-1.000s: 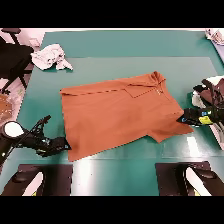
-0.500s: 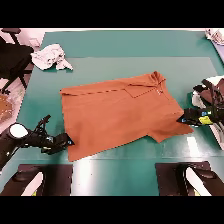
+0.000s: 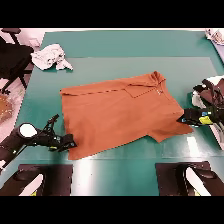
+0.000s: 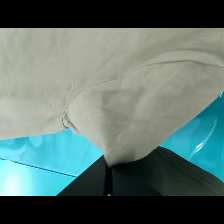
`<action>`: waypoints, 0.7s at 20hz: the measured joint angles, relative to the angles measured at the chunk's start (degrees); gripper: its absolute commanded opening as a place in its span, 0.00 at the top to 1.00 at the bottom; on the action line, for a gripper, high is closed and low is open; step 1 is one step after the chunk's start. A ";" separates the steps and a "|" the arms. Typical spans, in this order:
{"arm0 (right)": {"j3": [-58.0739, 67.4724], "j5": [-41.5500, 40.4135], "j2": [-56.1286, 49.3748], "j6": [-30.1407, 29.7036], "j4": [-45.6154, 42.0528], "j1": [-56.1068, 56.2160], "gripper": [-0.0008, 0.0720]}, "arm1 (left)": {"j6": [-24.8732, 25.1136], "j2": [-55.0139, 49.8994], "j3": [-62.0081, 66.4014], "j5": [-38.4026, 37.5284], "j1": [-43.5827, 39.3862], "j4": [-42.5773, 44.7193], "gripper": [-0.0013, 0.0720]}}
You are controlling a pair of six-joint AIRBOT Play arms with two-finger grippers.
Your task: Fold the shirts.
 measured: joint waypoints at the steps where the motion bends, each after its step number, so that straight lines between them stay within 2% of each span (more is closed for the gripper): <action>1: 0.00 0.00 0.17 0.00 -0.02 0.00 0.96 | -0.39 -0.20 0.98 0.83 -0.44 0.61 0.95; 7: 0.00 -1.14 0.39 0.00 0.28 0.02 0.96 | -4.79 0.87 11.93 -4.79 -1.33 -0.90 0.95; 10: 0.00 -3.67 1.33 0.00 0.42 0.02 0.96 | -8.81 2.86 17.59 -6.95 -1.40 -1.03 0.95; 14: 0.00 -8.57 1.99 0.96 1.84 0.02 0.96 | -15.76 4.87 23.10 -5.40 -1.49 0.55 0.95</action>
